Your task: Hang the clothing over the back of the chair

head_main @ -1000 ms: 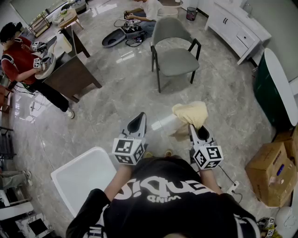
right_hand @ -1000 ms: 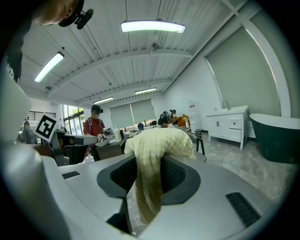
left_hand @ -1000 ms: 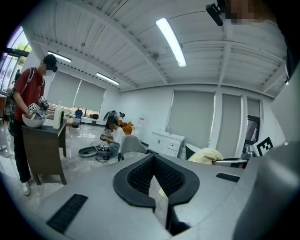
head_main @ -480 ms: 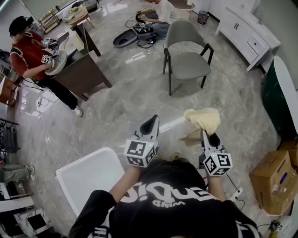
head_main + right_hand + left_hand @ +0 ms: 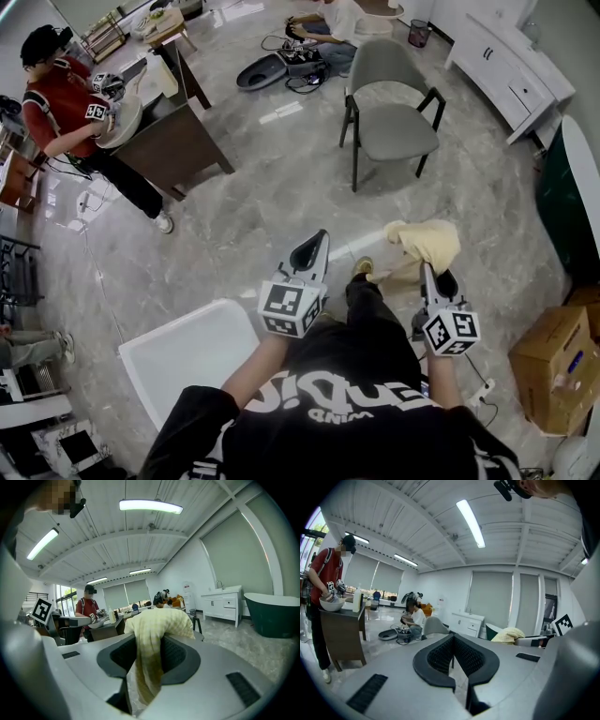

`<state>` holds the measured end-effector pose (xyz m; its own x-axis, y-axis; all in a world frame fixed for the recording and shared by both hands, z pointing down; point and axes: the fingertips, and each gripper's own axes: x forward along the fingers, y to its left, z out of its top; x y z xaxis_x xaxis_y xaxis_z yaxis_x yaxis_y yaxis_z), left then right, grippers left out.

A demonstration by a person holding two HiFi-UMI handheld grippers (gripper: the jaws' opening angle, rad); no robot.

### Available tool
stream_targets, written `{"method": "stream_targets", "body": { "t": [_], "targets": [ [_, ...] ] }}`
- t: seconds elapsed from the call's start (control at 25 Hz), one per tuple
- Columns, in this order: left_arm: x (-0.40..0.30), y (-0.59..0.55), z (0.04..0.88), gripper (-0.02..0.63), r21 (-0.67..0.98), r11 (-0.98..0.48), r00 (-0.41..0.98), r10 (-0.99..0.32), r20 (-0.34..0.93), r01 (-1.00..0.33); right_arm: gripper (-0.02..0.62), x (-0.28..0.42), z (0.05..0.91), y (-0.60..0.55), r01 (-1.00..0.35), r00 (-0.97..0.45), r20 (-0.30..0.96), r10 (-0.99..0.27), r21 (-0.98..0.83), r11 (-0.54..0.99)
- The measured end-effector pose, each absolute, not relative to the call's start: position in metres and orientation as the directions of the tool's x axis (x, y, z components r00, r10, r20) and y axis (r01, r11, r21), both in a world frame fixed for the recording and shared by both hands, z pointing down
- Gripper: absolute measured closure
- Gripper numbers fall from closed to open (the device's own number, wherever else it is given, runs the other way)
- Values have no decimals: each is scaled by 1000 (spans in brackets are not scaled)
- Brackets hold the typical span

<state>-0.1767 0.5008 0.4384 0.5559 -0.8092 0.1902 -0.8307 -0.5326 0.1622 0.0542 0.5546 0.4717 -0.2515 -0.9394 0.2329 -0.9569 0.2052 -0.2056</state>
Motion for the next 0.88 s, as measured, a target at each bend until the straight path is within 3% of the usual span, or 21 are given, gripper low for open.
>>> {"method": "stream_targets", "body": {
  "t": [0.88],
  "targets": [
    [-168,343,443,591,169,-512,538,-818,201,-842,468,82,478,392,-954,-258,221,-941,-215,211]
  ]
}}
